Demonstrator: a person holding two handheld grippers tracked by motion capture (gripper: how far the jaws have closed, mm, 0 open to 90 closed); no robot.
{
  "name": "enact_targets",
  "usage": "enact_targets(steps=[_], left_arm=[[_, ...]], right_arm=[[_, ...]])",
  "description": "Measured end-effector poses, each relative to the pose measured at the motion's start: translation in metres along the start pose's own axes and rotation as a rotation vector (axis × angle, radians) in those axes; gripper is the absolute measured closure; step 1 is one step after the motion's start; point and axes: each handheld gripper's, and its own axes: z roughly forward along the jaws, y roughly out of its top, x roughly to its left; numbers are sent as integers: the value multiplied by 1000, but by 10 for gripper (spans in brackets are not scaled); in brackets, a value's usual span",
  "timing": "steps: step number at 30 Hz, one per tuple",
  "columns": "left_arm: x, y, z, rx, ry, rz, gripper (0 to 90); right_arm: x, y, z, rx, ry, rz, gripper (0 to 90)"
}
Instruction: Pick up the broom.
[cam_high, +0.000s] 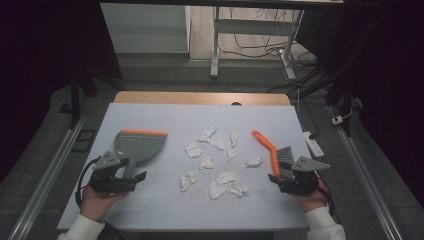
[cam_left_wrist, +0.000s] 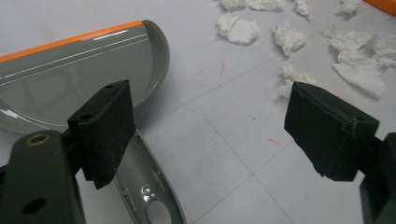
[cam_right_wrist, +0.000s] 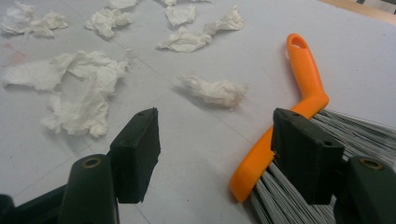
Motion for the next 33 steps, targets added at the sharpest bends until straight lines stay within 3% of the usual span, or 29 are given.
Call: enact_targets(steps=[12,18,27,33], left_arm=[[-3,5,0,-20,10,26,169],[-1,11,0,-19,49,49,167],[7,10,-4,-35,37,9,164],[6,8,2,-11,32,20,160]], right_arm=[[2,2,0,8,3,1,331],[2,4,2,12,6,1,331],[1,13,3,30,13,9,348],[-4,26,1,73,-8,22,347]])
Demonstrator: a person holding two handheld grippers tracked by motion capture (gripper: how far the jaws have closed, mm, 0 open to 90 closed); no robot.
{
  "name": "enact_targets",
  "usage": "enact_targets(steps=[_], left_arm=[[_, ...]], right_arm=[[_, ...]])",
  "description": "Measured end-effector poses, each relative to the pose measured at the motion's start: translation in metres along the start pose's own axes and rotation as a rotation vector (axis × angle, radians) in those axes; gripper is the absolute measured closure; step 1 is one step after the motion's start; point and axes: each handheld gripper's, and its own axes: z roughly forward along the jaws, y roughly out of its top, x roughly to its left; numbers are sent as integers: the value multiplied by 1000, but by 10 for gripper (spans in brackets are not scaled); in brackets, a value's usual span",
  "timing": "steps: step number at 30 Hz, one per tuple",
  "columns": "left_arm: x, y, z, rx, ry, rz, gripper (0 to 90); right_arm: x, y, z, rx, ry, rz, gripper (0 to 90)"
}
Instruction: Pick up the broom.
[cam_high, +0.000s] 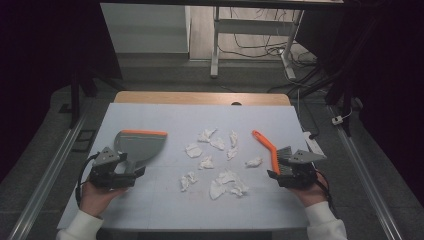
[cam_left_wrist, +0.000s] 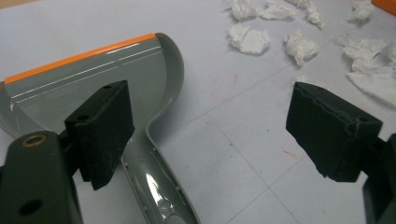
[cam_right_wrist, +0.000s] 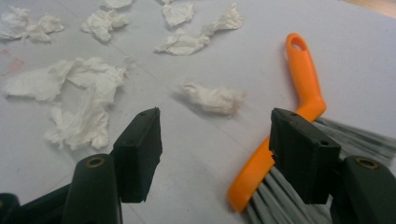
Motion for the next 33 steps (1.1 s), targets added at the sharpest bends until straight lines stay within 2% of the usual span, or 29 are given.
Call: enact_targets(steps=[6,9,12,15,19,24,30,33], left_arm=[[2,-1,-2,-6,4,-4,161],[2,-2,0,2,4,-2,161],[1,-3,1,4,2,1,161],[0,-4,1,7,2,7,161],[-1,-6,3,14,-3,8,160],[-1,-6,4,19,-6,9,158],[-1,-7,5,22,-8,9,155],[-1,-7,5,23,-9,6,154]], right_arm=[[-14,23,0,46,-25,31,346],[-27,36,7,91,-51,69,346],[-46,49,21,166,-81,95,345],[-63,57,36,227,-83,123,344],[-78,64,53,299,-78,148,344],[-88,64,71,367,-68,164,338],[-89,60,88,425,-55,164,337],[-89,58,93,446,-52,165,382]])
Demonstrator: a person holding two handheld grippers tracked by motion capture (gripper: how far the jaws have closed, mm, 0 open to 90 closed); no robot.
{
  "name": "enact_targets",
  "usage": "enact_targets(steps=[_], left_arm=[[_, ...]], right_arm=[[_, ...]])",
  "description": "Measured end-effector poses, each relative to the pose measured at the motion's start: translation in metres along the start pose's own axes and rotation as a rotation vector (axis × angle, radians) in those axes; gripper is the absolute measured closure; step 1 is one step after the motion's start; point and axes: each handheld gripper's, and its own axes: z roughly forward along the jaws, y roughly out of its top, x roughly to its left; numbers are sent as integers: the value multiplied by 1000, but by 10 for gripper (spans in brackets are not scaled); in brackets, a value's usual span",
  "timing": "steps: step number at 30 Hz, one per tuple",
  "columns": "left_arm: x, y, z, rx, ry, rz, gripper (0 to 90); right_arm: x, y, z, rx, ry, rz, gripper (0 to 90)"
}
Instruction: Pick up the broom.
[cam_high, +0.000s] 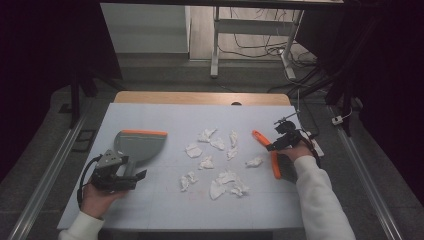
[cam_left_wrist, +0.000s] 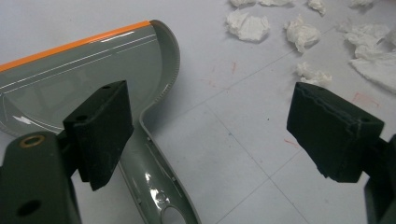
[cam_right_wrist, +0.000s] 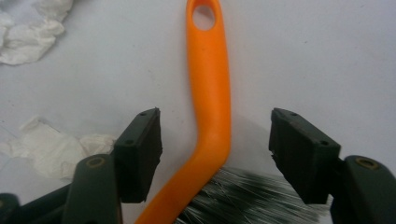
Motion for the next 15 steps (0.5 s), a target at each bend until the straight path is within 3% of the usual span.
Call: enact_targets(steps=[10,14,15], left_arm=[[1,-1,-1,-2,-1,-5,152],[1,-1,0,0,0,-5,152],[0,-1,0,1,0,-5,152]], right_arm=[[1,1,12,87,-6,1,511],[3,2,13,98,-43,8,575],[4,3,14,102,-54,12,627]])
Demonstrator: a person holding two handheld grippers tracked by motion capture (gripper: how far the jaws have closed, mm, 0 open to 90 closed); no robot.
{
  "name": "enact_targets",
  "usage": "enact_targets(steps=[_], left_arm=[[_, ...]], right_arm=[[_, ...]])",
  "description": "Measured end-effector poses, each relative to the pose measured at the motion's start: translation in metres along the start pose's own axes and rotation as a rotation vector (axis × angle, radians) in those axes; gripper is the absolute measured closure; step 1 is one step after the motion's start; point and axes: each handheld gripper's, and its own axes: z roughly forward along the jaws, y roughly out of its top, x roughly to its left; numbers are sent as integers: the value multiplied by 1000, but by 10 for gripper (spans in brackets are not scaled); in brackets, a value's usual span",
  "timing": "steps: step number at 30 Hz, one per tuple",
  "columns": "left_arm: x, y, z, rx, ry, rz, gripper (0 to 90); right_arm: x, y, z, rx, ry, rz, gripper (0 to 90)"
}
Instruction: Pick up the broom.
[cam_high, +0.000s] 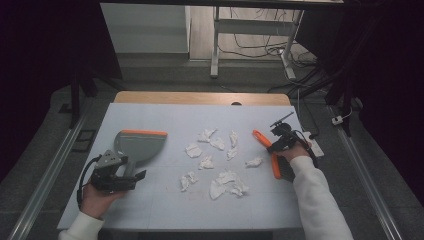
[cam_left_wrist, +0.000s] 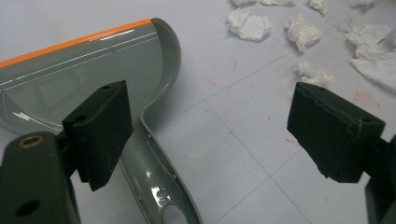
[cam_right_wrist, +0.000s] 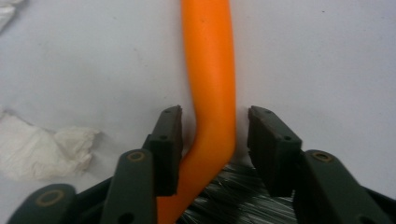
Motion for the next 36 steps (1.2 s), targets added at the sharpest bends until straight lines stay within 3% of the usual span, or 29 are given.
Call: enact_targets(steps=[5,10,17,21,30,36], left_arm=[[-2,0,0,2,-1,6,152],[-1,0,-1,-5,-6,-3,153],[-3,3,0,-8,-12,5,153],[-8,7,1,-13,-18,16,154],[-17,16,6,-22,-35,41,155],[-22,22,11,-30,-46,53,161]], right_arm=[[2,2,0,12,-18,39,694],[-3,-1,-8,-24,15,67,700],[-14,-12,-50,-212,125,129,705],[-14,-16,-69,-307,153,143,705],[8,-12,-95,-523,264,168,705],[31,-7,-101,-596,309,162,705]])
